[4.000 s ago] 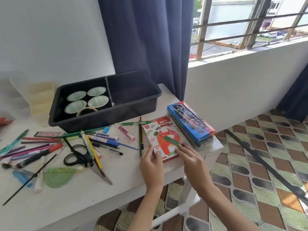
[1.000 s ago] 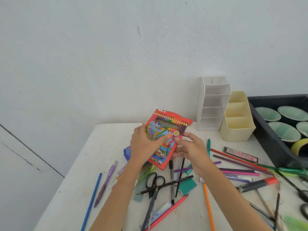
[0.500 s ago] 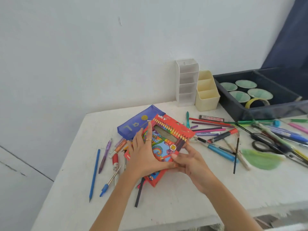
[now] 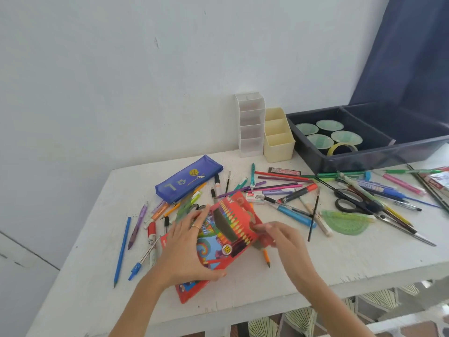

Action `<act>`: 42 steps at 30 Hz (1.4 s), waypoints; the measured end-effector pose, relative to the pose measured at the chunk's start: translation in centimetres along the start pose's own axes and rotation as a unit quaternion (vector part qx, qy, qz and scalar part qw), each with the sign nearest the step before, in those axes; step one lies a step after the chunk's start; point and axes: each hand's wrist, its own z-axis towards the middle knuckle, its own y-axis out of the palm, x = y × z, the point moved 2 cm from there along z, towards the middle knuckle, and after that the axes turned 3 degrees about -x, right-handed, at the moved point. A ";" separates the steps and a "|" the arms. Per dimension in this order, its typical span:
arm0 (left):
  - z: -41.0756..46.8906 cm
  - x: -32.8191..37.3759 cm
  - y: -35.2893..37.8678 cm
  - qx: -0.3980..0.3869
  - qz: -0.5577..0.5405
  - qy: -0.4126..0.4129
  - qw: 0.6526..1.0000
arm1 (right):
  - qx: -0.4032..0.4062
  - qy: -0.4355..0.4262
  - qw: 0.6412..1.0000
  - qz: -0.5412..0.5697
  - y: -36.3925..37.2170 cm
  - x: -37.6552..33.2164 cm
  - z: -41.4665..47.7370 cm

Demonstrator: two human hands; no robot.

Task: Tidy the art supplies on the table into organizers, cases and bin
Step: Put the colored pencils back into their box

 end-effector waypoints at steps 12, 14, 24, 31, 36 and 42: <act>-3.6 -3.5 -3.0 -0.074 -0.029 -0.009 0.997 | -0.003 0.077 0.944 -0.320 0.1 4.0 3.3; -3.8 -3.8 -2.6 -0.082 -0.031 -0.005 0.996 | 0.003 0.071 0.946 -0.316 0.3 4.1 3.2; -4.1 -5.2 -2.0 -0.086 -0.032 -0.039 0.995 | -0.079 0.018 0.968 -0.237 -3.5 2.7 3.1; -3.5 -4.5 -0.9 -0.137 -0.032 -0.016 0.990 | -0.144 -0.097 0.921 -0.350 -2.0 1.6 4.4; -2.9 -2.6 0.6 -0.195 -0.010 0.016 0.981 | -0.134 -0.172 0.900 -0.377 1.5 2.0 5.6; -3.2 -2.3 2.0 -0.190 0.034 0.018 0.981 | -0.091 -0.153 0.917 -0.356 3.0 3.7 6.1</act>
